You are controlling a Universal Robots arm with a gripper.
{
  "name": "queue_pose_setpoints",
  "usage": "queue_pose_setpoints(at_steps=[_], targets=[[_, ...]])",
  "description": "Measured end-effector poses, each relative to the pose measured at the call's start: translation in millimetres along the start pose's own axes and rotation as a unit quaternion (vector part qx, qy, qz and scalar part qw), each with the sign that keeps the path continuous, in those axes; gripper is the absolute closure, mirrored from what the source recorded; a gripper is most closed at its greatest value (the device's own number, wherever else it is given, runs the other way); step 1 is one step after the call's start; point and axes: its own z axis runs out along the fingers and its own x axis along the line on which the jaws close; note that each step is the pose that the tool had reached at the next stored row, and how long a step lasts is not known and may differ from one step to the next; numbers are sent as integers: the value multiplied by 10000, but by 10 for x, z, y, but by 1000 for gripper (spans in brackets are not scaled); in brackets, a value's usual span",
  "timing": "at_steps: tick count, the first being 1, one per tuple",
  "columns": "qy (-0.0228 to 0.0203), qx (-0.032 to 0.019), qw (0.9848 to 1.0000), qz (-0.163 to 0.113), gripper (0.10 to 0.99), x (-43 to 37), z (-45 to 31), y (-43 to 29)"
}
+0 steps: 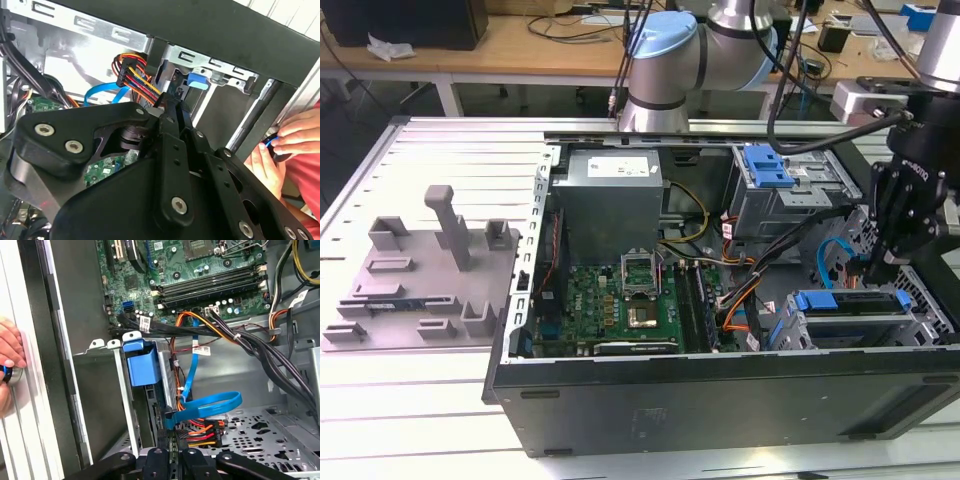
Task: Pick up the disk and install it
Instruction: 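Insert the first disk wire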
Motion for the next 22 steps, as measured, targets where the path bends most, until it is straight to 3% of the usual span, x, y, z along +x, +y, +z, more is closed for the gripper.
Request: queue_pose_setpoints(at_steps=[1,2,5,7,11,12,19,22], targets=[[-63,-64,10000,-30,918,2,1,-1],[-123,-96,9999,-44,918,3,1,0],[-317,-132,9994,-86,918,4,1,-1],[-398,-137,9990,-136,918,6,1,-2],[-448,-101,9984,-324,918,24,5,-2],[-490,-101,9982,-329,918,60,13,-9],[-492,-101,9982,-330,918,72,9,-12],[-494,-101,9982,-330,918,101,-53,-17]])
